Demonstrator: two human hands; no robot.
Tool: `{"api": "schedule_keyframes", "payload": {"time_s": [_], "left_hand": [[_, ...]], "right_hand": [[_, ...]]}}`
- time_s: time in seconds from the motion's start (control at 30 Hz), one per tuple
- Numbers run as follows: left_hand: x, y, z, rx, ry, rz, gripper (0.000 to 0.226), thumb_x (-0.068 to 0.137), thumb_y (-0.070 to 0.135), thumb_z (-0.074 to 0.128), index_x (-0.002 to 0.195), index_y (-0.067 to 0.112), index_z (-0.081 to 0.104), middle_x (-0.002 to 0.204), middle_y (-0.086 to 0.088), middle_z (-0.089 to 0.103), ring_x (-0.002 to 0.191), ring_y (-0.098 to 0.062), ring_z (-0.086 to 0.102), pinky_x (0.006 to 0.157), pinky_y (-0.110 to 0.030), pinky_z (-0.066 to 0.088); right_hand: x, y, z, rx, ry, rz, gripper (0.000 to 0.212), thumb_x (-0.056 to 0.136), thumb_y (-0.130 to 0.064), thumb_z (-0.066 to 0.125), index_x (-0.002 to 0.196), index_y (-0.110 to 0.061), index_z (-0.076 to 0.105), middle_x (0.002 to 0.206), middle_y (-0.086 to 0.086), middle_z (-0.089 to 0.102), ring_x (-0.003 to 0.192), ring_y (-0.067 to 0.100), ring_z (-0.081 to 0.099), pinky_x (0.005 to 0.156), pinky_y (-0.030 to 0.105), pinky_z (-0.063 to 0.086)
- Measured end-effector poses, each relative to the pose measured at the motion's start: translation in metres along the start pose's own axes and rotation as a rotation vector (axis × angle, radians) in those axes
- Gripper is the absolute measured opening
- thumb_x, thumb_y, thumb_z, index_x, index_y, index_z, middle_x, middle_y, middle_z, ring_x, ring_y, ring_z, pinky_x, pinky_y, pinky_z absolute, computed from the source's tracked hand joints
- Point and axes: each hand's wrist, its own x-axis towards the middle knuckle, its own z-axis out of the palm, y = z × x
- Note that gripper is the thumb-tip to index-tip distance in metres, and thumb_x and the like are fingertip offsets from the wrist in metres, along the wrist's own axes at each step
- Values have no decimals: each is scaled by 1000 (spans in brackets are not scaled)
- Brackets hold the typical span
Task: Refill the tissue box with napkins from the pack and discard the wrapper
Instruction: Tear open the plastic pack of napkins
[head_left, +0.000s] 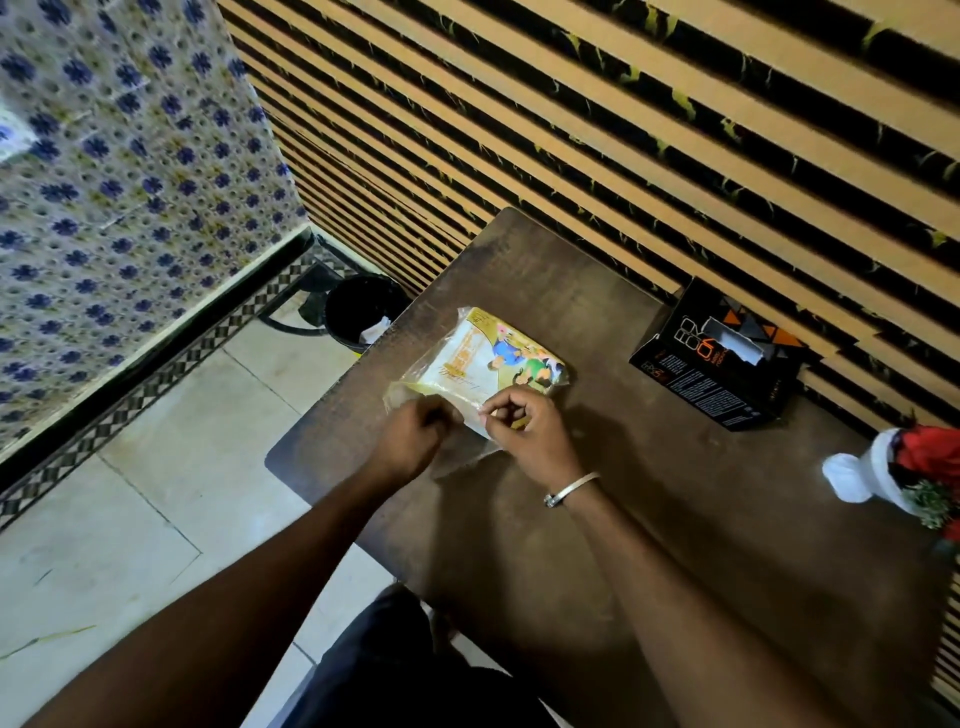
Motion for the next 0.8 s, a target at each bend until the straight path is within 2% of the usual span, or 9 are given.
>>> {"api": "schedule_keyframes", "payload": {"time_s": [0.1, 0.17, 0.23, 0.3, 0.4, 0.53, 0.6, 0.67, 0.8], "left_hand": [[1, 5, 20, -458, -2, -345, 11, 83, -8, 60, 78, 2, 63, 61, -10, 66, 47, -13, 61, 48, -23, 48], [2, 4, 31, -630, 66, -419, 18, 84, -13, 60, 75, 2, 59, 48, -2, 62, 38, -9, 57, 38, -19, 43], [6, 1, 35, -712, 140, -396, 16, 85, -11, 61, 91, 4, 63, 70, 0, 69, 61, -13, 66, 46, -22, 49], [11, -1, 39, -756, 182, -400, 32, 84, -9, 64, 112, 6, 62, 102, -3, 69, 90, -22, 66, 65, -31, 58], [16, 2, 43, -896, 215, -428, 49, 76, -10, 74, 120, 6, 62, 115, -9, 70, 94, -27, 69, 87, -46, 57], [20, 2, 49, -975, 206, -424, 55, 74, -7, 78, 126, 2, 60, 120, -14, 69, 107, -33, 67, 94, -53, 54], [26, -2, 50, -984, 209, -421, 57, 75, -6, 77, 128, 1, 59, 123, -12, 67, 111, -32, 66, 94, -46, 54], [28, -2, 49, -984, 157, -398, 62, 72, 2, 82, 129, 5, 59, 127, -11, 67, 113, -29, 66, 96, -43, 53], [31, -12, 43, -908, 127, -549, 33, 93, 14, 64, 125, 11, 58, 122, -7, 65, 93, -18, 66, 58, -22, 58]], "right_hand": [[-6, -10, 4, -7, -87, -5, 8, 79, 6, 67, 79, -2, 69, 79, 15, 67, 64, 2, 51, 63, 13, 43], [-6, -15, 2, -22, -175, 16, 6, 81, 3, 67, 79, -2, 70, 78, 13, 70, 66, 1, 54, 64, 14, 43], [1, -16, -3, -33, -173, 38, 5, 86, -2, 66, 83, 0, 69, 82, 10, 70, 70, 3, 56, 66, 15, 45], [17, -8, -10, -138, -7, 35, 7, 86, -7, 67, 93, -6, 70, 94, 4, 69, 79, 8, 60, 75, 21, 49], [54, 8, -23, -416, 169, 117, 33, 79, -11, 70, 112, -12, 66, 116, 10, 61, 107, 25, 60, 97, 36, 47], [100, 11, -37, -661, -58, 360, 74, 80, -26, 73, 146, -13, 42, 146, 15, 42, 135, 33, 42, 112, 35, 37], [115, 8, -37, -585, -163, 433, 85, 84, -28, 75, 152, -8, 28, 152, 13, 39, 135, 31, 45, 97, 20, 46], [125, 7, -35, -462, -203, 523, 92, 79, -31, 81, 150, -7, 29, 145, 8, 48, 119, 28, 59, 73, 18, 50], [136, 21, -38, -332, -240, 563, 90, 52, -46, 92, 127, -8, 60, 122, 8, 69, 105, 27, 68, 94, 40, 56]]}}
